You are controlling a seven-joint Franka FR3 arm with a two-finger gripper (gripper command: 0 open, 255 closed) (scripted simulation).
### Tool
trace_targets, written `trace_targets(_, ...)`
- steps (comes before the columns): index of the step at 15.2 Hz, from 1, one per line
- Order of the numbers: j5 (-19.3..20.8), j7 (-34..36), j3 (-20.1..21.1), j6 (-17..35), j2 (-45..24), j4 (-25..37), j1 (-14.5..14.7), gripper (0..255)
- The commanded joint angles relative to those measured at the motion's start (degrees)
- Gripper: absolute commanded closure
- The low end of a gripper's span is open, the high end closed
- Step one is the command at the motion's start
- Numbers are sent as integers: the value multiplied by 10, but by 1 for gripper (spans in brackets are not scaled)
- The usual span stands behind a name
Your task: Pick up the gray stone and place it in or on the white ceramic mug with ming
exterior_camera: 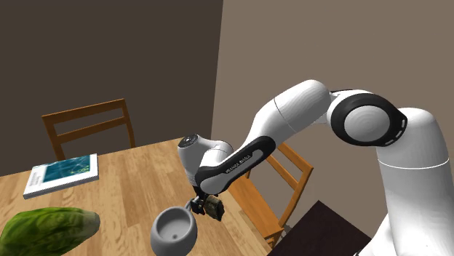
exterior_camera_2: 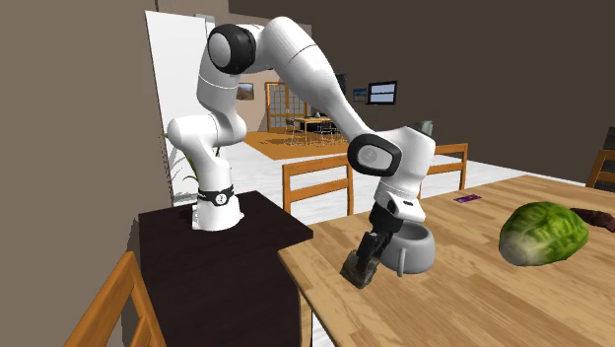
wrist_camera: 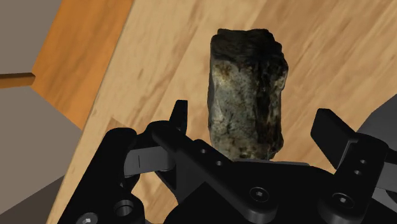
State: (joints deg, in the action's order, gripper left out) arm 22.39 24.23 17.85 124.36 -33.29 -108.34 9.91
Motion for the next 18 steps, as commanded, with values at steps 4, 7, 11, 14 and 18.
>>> trace_targets(4,0,0,0,0,0,0,0,255)
trace_targets(7,0,0,0,0,0,0,0,255)
trace_targets(11,0,0,0,0,0,0,0,255)
trace_targets(14,-2,-2,2,-5,6,-1,-1,255)
trace_targets(18,-13,-10,8,-25,28,-2,-5,255)
